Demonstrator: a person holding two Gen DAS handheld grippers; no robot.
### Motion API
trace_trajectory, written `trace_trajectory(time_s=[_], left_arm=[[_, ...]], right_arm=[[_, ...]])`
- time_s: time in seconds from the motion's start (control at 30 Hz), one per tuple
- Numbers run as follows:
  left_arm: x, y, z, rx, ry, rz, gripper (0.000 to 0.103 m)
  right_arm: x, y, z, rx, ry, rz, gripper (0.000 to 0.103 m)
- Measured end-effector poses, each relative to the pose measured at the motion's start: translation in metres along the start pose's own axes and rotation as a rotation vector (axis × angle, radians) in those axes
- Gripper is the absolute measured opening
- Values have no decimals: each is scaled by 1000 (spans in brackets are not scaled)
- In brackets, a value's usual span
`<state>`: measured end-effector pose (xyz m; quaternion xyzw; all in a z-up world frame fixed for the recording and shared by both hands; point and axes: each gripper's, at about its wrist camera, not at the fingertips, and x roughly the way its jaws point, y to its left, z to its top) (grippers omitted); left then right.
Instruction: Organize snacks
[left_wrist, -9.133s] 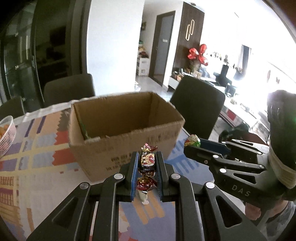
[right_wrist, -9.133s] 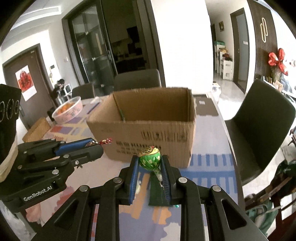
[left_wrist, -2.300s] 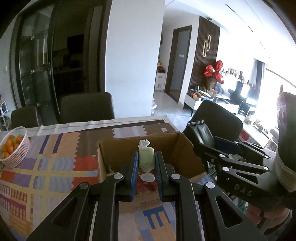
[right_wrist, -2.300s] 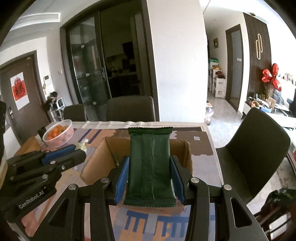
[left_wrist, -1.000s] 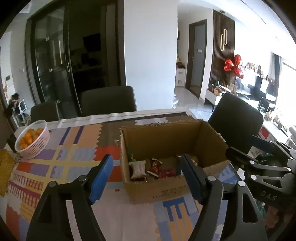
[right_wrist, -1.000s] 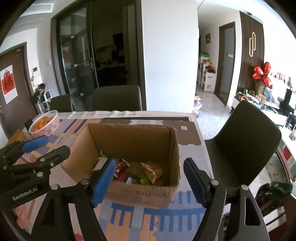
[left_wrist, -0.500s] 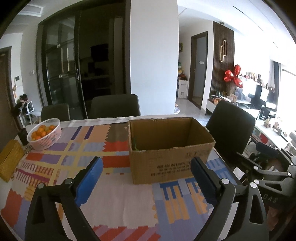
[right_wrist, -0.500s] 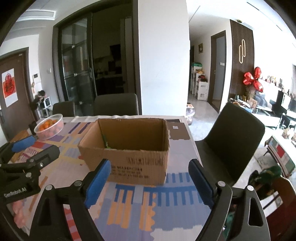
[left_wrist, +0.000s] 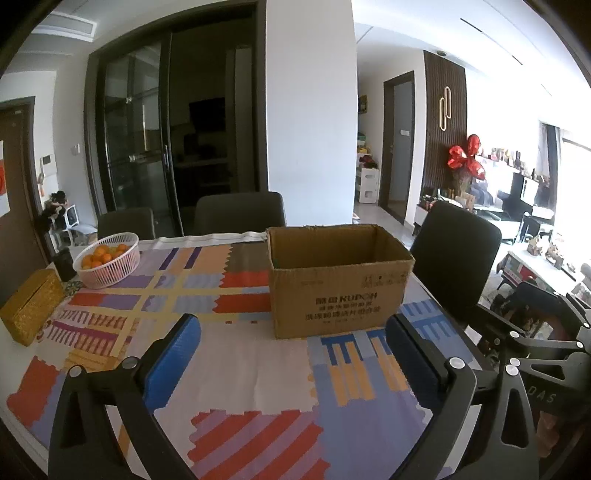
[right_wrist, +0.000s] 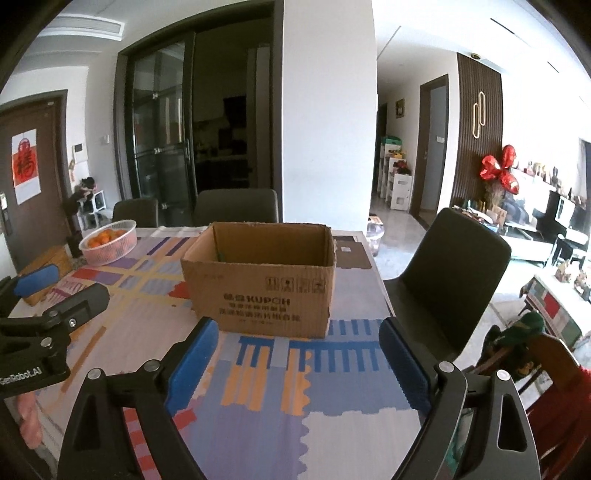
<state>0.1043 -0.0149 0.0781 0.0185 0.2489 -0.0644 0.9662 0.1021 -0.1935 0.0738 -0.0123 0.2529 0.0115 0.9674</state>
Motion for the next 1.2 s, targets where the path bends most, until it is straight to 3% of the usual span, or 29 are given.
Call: trace_trajectory(time_s=[0.6,1.2], left_arm=[[-35,-6,-21,6,-24,-3,103],[-43,-9,-24,20,-43,35,103]], right_arm=[[-42,5,-24,-8,-50,1,90],[-45,-1,-33,17,-41,8,91]])
